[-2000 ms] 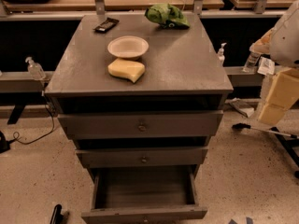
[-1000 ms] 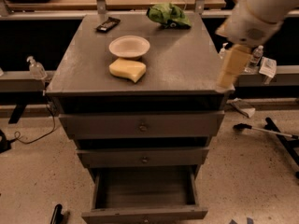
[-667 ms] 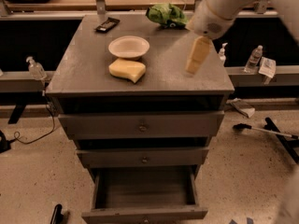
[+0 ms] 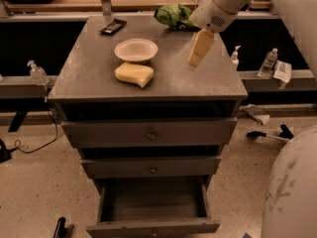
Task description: Place sponge into bottom drawer
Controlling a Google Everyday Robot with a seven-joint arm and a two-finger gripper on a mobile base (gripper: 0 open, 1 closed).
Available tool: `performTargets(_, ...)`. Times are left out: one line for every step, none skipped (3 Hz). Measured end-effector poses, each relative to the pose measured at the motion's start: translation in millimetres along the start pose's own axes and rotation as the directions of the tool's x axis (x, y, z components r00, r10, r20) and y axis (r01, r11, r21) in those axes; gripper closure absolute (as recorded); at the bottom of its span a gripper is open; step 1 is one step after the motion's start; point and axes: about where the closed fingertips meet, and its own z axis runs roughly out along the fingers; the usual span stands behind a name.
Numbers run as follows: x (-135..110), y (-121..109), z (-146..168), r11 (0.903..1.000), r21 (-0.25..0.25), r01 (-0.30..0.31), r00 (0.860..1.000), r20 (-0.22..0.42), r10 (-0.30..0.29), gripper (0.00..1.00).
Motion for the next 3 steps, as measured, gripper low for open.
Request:
performTargets(-12,10,3,0.9994,-0.031,-0.017,0.983,0.184,0.023,0.0)
performTargets(-41,24,8,0.9969,-0.046,-0.064,0.891,0.448,0.077,0.0)
performTargets(-81,37,25,0.9917,-0.053,-0.117,0.813,0.569,0.126,0.0)
